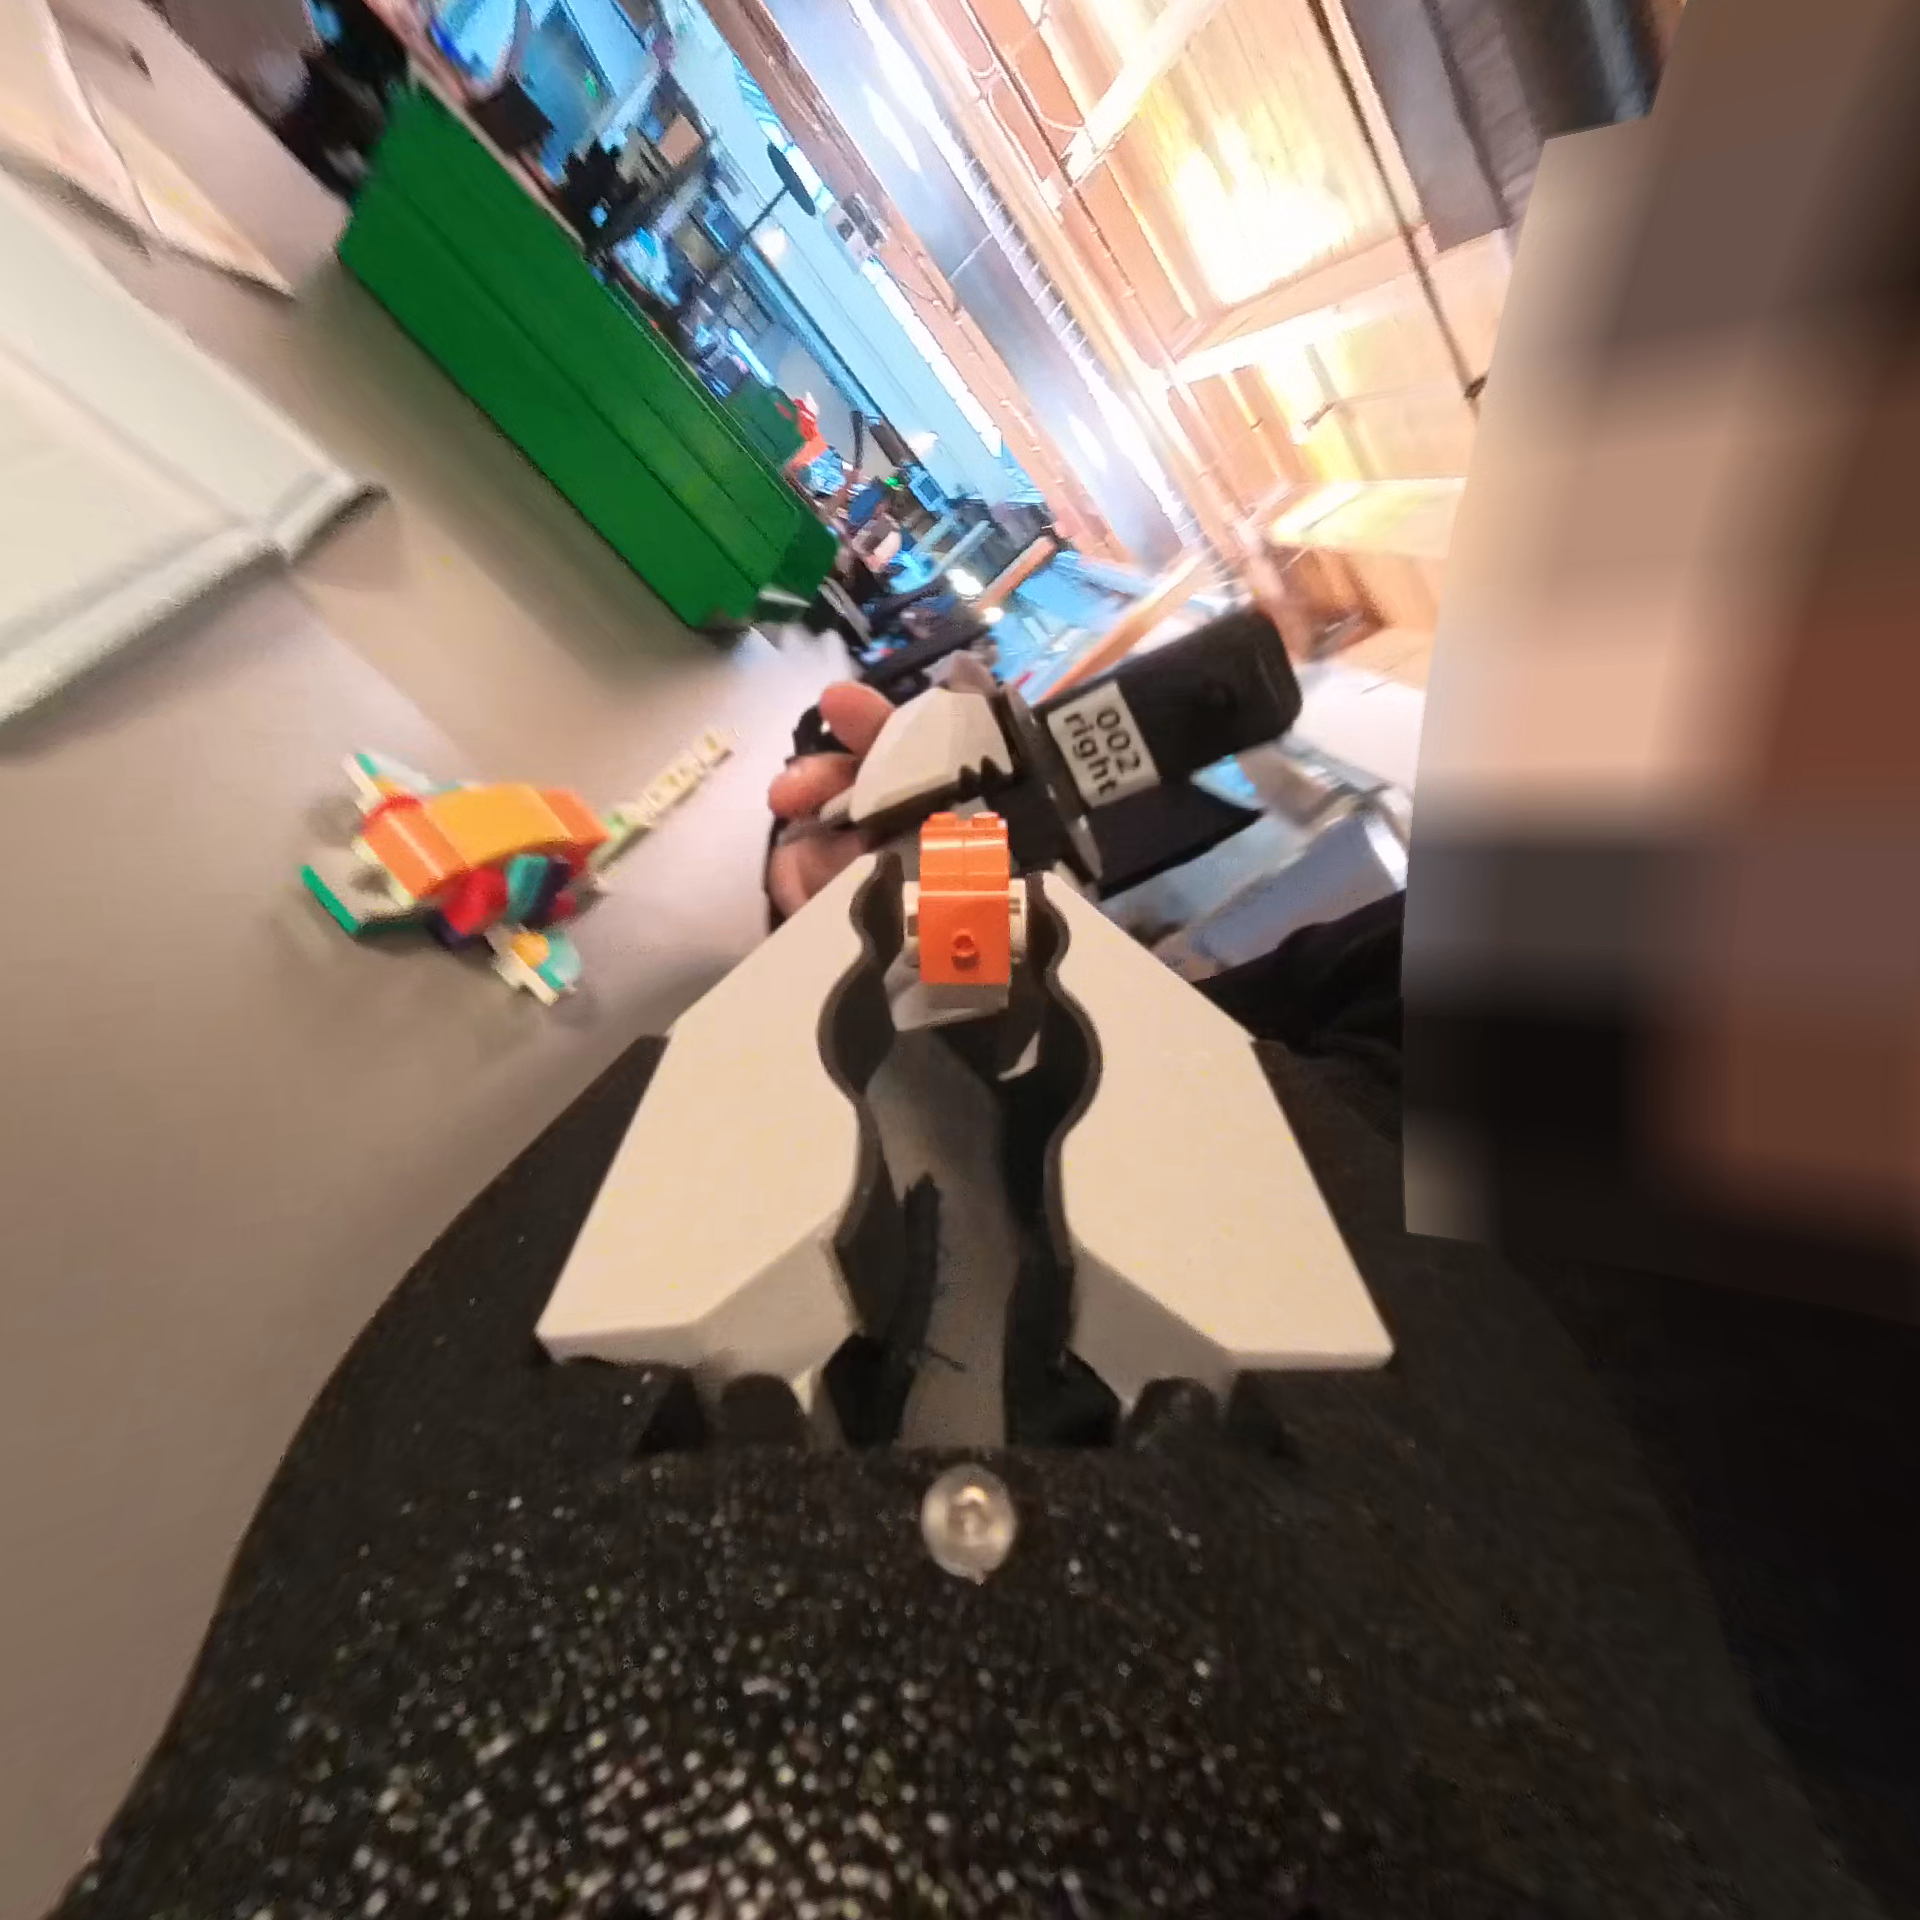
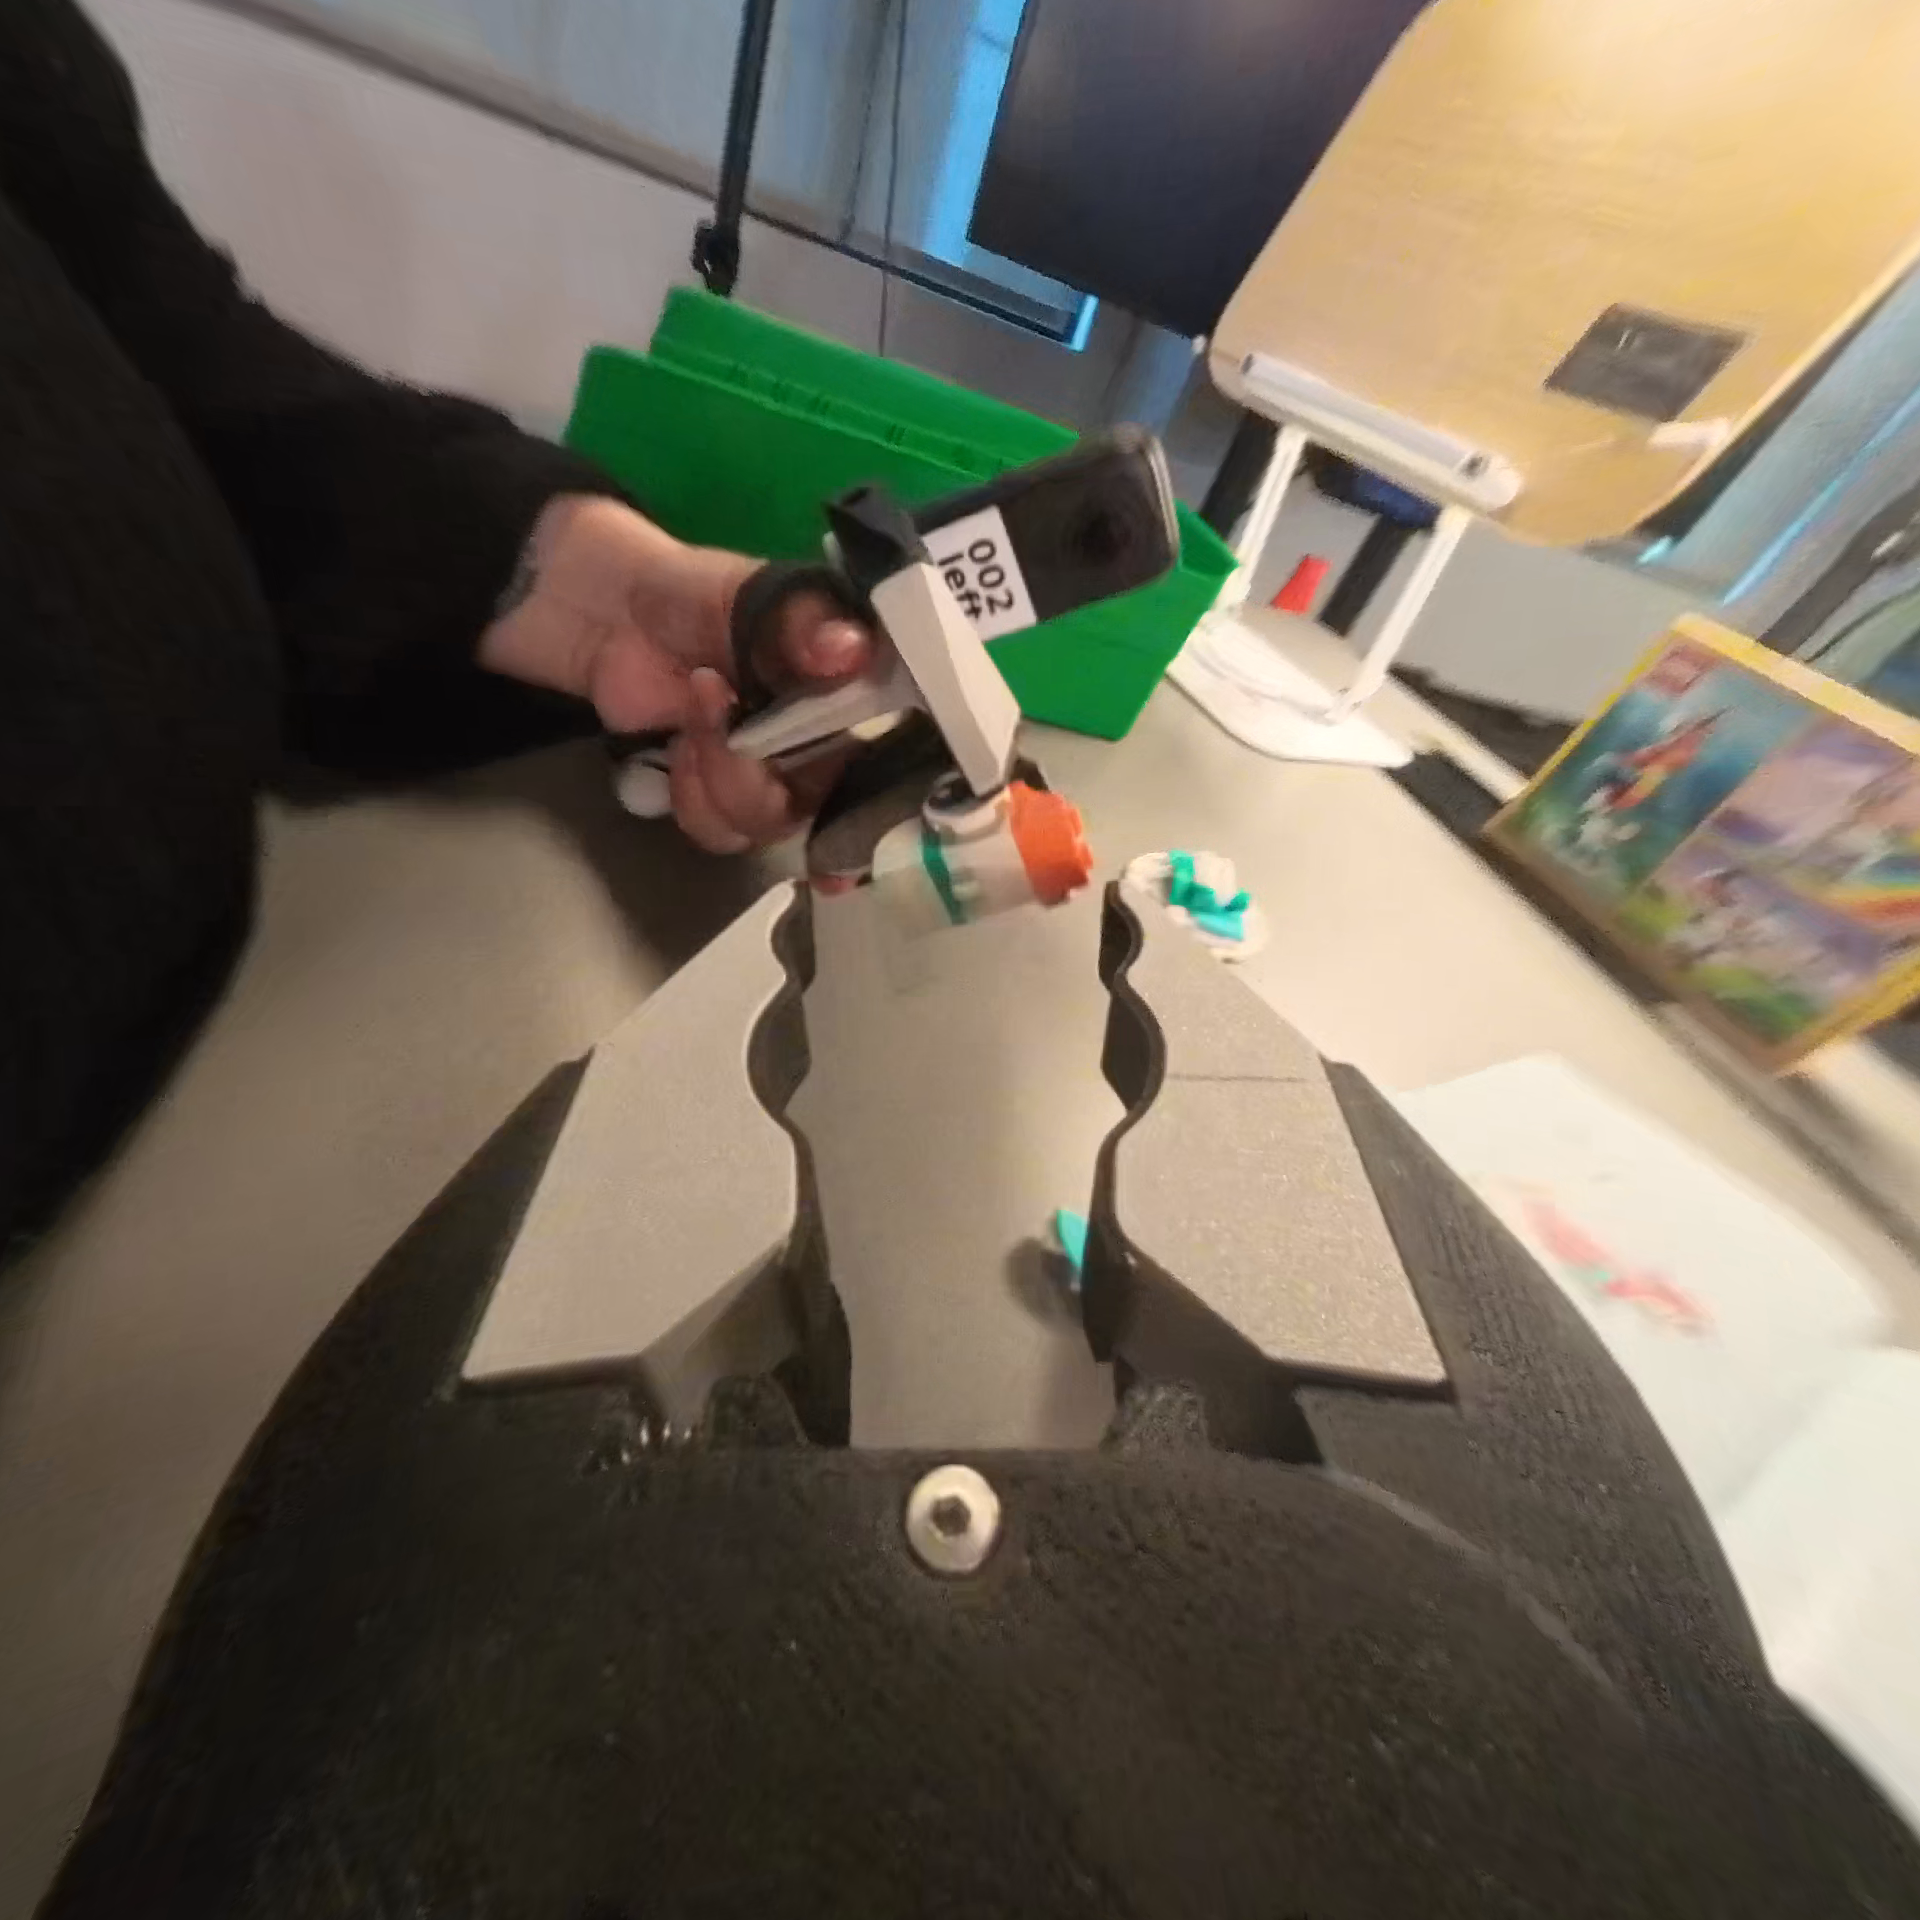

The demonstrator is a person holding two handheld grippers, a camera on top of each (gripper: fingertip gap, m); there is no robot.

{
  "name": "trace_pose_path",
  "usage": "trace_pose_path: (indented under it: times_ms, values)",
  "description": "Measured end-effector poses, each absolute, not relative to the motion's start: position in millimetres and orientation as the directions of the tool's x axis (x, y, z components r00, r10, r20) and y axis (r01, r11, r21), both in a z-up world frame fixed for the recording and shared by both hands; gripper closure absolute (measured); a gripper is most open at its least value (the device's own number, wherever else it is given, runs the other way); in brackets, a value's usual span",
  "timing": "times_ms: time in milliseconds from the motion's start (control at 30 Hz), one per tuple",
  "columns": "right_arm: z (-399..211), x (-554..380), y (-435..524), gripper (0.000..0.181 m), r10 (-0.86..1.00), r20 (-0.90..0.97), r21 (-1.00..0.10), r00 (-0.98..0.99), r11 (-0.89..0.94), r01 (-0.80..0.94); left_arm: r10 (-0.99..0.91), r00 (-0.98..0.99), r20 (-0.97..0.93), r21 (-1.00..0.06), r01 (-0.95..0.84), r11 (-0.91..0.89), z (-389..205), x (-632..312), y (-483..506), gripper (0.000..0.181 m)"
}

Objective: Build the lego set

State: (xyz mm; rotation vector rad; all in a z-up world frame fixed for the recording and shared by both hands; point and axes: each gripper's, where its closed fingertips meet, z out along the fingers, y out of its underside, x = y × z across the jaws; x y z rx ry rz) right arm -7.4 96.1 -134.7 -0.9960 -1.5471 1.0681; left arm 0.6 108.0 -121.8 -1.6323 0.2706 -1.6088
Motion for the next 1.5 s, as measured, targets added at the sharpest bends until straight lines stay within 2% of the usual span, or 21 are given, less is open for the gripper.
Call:
trace_pose_path:
  times_ms: [133,267,500,700,967,1133,1500]
  values:
    - [-126,2,102,0.137,0.969,0.001,-0.996,-0.248,0.024,0.089,-0.781,0.408,0.473,-0.880,0.252,-0.401,-119,-6,111,0.160]
    - [-119,3,104,0.147,0.962,-0.083,-0.995,-0.259,-0.067,0.068,-0.809,0.505,0.301,-0.954,0.149,-0.262,-118,-6,111,0.160]
    - [-116,7,102,0.148,0.961,-0.066,-0.997,-0.269,-0.056,0.045,-0.790,0.548,0.274,-0.961,0.136,-0.239,-124,-10,116,0.160]
    - [-117,11,107,0.143,0.963,-0.081,-0.996,-0.257,-0.072,0.045,-0.738,0.650,0.181,-0.983,0.108,-0.146,-122,-21,125,0.160]
    - [-98,28,142,0.144,0.996,0.042,-0.998,-0.079,0.037,-0.058,-0.703,0.704,0.107,-0.994,0.076,-0.075,-121,-27,128,0.160]
    - [-118,46,167,0.143,0.984,0.176,-0.982,0.018,0.175,0.065,-0.685,0.723,0.084,-0.996,0.072,-0.046,-122,-30,130,0.160]
    - [-161,46,179,0.146,0.978,0.208,-0.932,0.028,0.189,0.310,-0.685,0.729,-0.009,-0.998,0.031,0.046,-117,-25,127,0.160]
